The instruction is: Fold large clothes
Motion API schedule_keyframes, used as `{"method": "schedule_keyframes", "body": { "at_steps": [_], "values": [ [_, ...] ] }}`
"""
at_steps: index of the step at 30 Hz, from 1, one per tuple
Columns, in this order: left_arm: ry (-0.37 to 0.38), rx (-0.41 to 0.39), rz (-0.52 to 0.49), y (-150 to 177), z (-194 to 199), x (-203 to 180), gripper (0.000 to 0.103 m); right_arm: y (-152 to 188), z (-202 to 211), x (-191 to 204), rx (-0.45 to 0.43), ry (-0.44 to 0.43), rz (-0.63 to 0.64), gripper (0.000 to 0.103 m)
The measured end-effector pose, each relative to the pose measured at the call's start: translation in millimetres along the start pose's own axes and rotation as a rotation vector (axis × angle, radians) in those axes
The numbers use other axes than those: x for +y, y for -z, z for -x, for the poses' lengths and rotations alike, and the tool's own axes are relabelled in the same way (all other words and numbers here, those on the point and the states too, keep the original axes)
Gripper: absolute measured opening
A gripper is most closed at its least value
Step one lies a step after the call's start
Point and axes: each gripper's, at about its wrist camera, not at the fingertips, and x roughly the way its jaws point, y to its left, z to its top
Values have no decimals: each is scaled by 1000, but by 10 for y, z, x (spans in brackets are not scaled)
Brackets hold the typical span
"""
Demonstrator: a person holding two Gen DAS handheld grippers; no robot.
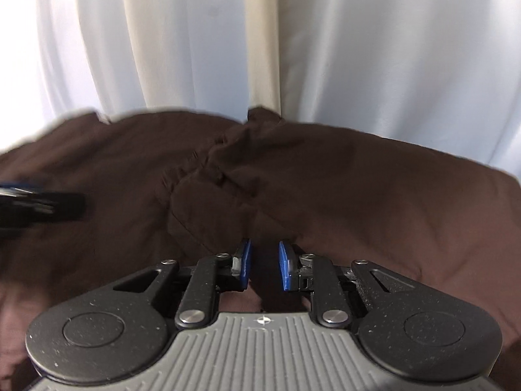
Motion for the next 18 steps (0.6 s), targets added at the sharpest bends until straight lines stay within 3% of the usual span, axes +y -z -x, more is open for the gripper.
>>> {"method": "schedule_keyframes", "body": {
  "at_steps": [3,8,14,18],
  "values": [
    [8,0,97,-2,142,260,100,-56,-136,50,-8,35,12,18],
    [63,-60,368,-87,472,999,101,-28,-102,26,-45,21,-59,18],
    [-66,-187,772,23,663,2307,98,257,551,-273,-146,-139,-318,36],
    [-136,-231,995,238,613,3033,89,561,865,-447,-186,-198,-451,39]
  ]
}}
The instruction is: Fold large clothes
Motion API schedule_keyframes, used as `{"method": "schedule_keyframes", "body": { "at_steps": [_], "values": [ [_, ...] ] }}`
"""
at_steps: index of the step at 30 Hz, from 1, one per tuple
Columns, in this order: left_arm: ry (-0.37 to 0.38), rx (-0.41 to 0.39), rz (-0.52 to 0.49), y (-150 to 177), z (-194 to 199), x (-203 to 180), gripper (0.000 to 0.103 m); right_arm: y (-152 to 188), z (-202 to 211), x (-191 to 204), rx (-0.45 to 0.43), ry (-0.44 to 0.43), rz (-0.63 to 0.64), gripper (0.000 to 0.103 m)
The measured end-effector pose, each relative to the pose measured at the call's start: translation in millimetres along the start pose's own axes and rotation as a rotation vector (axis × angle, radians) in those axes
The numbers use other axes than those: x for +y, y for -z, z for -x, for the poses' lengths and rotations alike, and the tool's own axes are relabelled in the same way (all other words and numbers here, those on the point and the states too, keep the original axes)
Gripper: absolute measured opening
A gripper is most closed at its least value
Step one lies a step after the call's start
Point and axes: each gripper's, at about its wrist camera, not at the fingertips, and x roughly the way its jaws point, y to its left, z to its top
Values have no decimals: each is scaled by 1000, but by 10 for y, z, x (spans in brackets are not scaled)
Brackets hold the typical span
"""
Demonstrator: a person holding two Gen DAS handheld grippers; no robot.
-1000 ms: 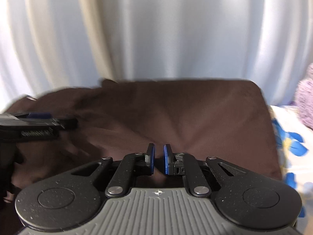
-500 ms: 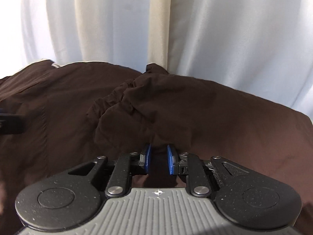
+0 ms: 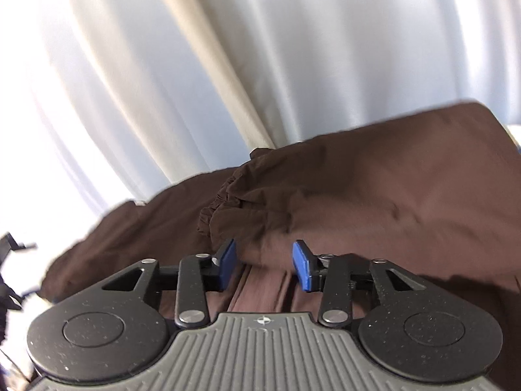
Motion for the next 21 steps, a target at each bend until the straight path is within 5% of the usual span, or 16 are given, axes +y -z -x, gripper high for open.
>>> {"method": "schedule_keyframes", "body": {
  "at_steps": [4,11,14,16,21],
  "values": [
    [-49,-15,149,-283,-170,401,78,120,135,-218,29,-25,-123,39],
    [64,-32,353,-457,-455,726,61,229,220,-278,55,39,-108,39],
    [73,-21,368,-503,-542,799,45,240,205,-289,60,49,-118,39],
    [65,-2,351,-534,-586,836,25,253,211,-272,63,52,-114,39],
    [108,6,323,-565,-558,887,11,284,212,-247,76,60,-103,39]
  ]
}}
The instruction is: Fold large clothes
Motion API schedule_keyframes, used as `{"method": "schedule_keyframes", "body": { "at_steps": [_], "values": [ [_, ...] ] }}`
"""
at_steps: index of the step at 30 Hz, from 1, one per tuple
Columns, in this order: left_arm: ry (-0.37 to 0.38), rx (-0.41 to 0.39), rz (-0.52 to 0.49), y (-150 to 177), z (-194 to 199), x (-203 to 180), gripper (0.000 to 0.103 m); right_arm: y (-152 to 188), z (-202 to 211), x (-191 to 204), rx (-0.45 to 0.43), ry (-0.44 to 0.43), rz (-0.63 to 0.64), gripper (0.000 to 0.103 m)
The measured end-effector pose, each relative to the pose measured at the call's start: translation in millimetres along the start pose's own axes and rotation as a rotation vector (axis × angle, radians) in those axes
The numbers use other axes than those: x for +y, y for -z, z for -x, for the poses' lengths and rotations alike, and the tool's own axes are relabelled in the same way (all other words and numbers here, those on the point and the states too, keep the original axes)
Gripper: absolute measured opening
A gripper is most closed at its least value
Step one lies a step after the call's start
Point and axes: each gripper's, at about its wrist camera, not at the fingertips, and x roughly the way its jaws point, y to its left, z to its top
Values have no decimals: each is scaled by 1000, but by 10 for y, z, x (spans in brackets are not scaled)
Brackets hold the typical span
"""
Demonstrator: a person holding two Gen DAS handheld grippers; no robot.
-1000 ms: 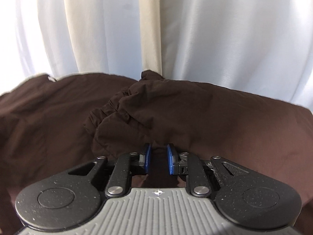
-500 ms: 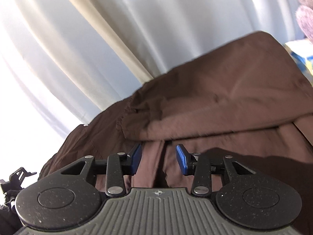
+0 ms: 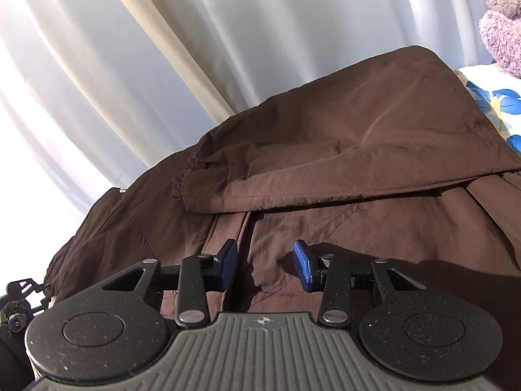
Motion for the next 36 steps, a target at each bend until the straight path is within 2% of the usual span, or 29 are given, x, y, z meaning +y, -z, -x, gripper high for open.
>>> {"method": "schedule_keyframes", "body": {
  "at_steps": [6,10,13,16,18,19,20,22,23,25,27,30,32,34,36],
  "values": [
    [66,-13,-155,75,187,-377,7,-17,40,5,-7,-1,-4,39],
    [193,21,-378,385,455,-1010,7,-43,113,16,-27,-14,-13,39],
    [356,116,-575,925,638,-1600,7,-78,195,37,-52,-27,-12,39],
    [516,276,-717,1621,707,-2038,7,-116,275,59,-79,-44,-14,39],
    [570,362,-807,2115,694,-2202,10,-134,319,72,-92,-55,-19,39],
    [585,412,-851,2391,653,-2247,18,-139,339,80,-98,-59,-22,39],
    [582,453,-883,2628,595,-2255,24,-143,358,86,-102,-66,-23,39],
    [535,565,-936,3113,410,-2180,64,-146,390,86,-109,-71,-24,39],
    [501,613,-952,3292,328,-2110,69,-145,398,74,-109,-72,-27,39],
    [440,654,-970,3515,235,-1932,70,-145,397,24,-104,-71,-46,39],
    [387,627,-979,3540,234,-1775,71,-150,378,-48,-88,-66,-76,39],
    [266,488,-1036,3394,254,-1636,72,-185,297,-153,-53,-78,-125,39],
    [171,392,-1076,3255,200,-1573,72,-234,188,-184,-26,-105,-159,45],
    [79,344,-1074,3136,53,-1532,71,-297,24,-160,-4,-146,-200,54],
    [43,325,-1043,3049,-17,-1480,67,-384,-190,-101,20,-200,-237,57]
  ]
}}
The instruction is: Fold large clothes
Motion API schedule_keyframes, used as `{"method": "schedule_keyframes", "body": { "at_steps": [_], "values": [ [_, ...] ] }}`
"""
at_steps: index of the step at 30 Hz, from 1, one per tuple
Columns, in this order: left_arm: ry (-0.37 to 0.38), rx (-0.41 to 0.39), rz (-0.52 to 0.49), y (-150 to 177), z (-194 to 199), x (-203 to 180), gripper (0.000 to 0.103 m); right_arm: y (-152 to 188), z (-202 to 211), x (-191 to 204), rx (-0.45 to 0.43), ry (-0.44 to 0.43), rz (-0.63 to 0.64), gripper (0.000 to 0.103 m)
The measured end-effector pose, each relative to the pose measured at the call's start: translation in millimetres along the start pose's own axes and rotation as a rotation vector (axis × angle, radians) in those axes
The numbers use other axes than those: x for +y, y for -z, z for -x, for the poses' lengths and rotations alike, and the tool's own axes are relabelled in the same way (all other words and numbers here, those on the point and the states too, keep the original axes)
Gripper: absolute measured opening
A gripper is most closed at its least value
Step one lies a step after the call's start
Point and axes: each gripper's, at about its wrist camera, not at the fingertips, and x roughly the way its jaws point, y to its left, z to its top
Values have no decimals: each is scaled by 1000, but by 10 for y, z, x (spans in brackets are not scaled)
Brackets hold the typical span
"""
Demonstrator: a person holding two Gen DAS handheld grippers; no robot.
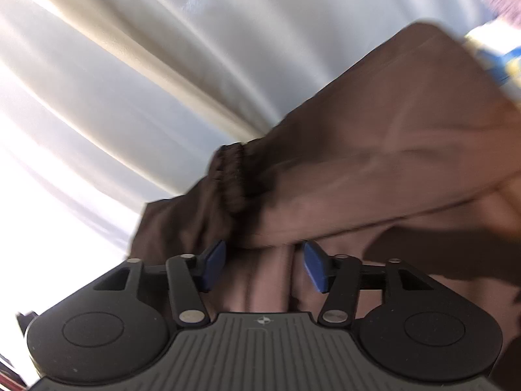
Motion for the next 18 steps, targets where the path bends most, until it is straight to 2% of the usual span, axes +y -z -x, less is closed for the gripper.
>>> {"method": "schedule_keyframes", "body": {
  "at_steps": [4,9,10,11,13,15,18],
  "values": [
    [-21,-13,42,34,-66,118,62,-146,-504,181,37,-60,-20,66],
    [-40,-16,2,52,9,68,63,-239,-1049,304,100,-37,-61,65],
    [-42,-16,-8,48,1,52,64,-233,-1112,317,106,-31,-72,58],
    [-44,-15,-12,54,0,52,64,-235,-1150,333,108,-32,-75,39],
    [-43,-13,-12,85,77,58,64,-267,-1187,373,98,-17,-70,24],
    [-45,-5,-13,91,105,64,64,-311,-1026,505,36,-13,-4,21],
    [-5,28,-22,120,110,36,64,-357,-440,722,-158,-23,144,21]
  ]
}}
